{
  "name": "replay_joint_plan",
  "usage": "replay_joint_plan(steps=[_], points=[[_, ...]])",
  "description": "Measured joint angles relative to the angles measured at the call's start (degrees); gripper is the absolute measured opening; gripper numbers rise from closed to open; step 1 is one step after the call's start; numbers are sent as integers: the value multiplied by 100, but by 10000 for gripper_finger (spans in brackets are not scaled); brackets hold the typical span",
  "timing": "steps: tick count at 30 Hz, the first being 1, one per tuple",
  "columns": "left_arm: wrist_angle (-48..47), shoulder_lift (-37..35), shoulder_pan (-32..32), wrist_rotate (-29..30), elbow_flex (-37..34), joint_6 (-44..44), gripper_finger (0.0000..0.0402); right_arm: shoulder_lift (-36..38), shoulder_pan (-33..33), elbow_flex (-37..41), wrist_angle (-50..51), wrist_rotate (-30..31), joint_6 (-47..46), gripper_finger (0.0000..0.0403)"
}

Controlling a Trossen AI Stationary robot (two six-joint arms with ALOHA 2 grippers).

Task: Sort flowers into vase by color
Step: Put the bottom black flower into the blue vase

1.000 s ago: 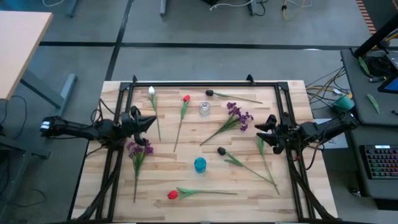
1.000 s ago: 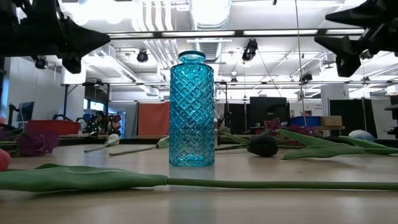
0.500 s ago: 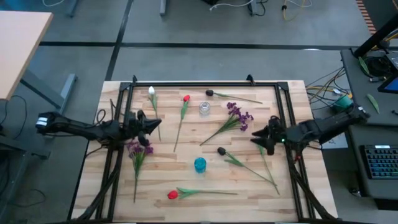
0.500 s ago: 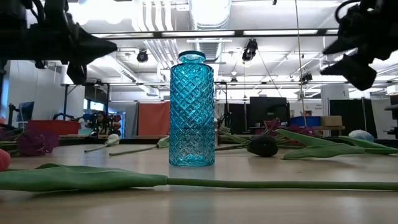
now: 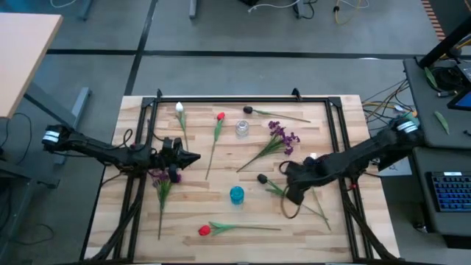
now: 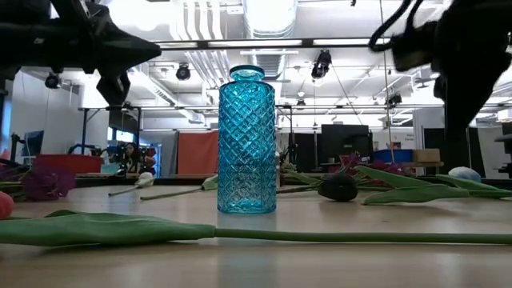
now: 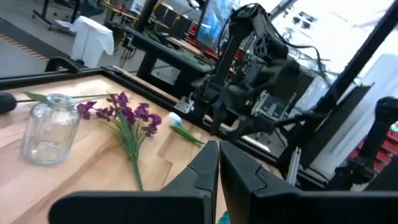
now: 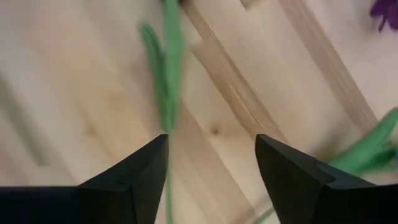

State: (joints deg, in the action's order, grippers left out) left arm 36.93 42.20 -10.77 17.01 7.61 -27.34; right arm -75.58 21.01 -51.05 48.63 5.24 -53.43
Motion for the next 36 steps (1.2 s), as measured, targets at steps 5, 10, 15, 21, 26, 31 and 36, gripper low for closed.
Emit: replay_joint_plan(steps=[5, 10, 15, 21, 26, 31, 36], points=[[-3, 85, -19, -4, 111, 250, 0, -925, -1, -472, -85, -81, 221, 269], [61, 87, -19, 11, 115, 379, 0, -1674, -1, -795, -114, -79, 326, 250], [359, 225, -80, 42, 117, 145, 0, -2245, 12, -1137, -121, -35, 506, 209], [750, 575, -391, 44, 117, 69, 0, -2691, -3, -1149, -165, 170, 553, 136], [964, 820, -638, 42, 117, -62, 0, -2787, 24, -1134, -307, 155, 560, 50], [1033, 1079, -730, 46, 117, -65, 0, -2539, 54, -1127, -395, 213, 631, 16], [1135, 1312, -729, 251, 117, -117, 0, -1830, 102, -1112, -429, 664, 831, 14]])
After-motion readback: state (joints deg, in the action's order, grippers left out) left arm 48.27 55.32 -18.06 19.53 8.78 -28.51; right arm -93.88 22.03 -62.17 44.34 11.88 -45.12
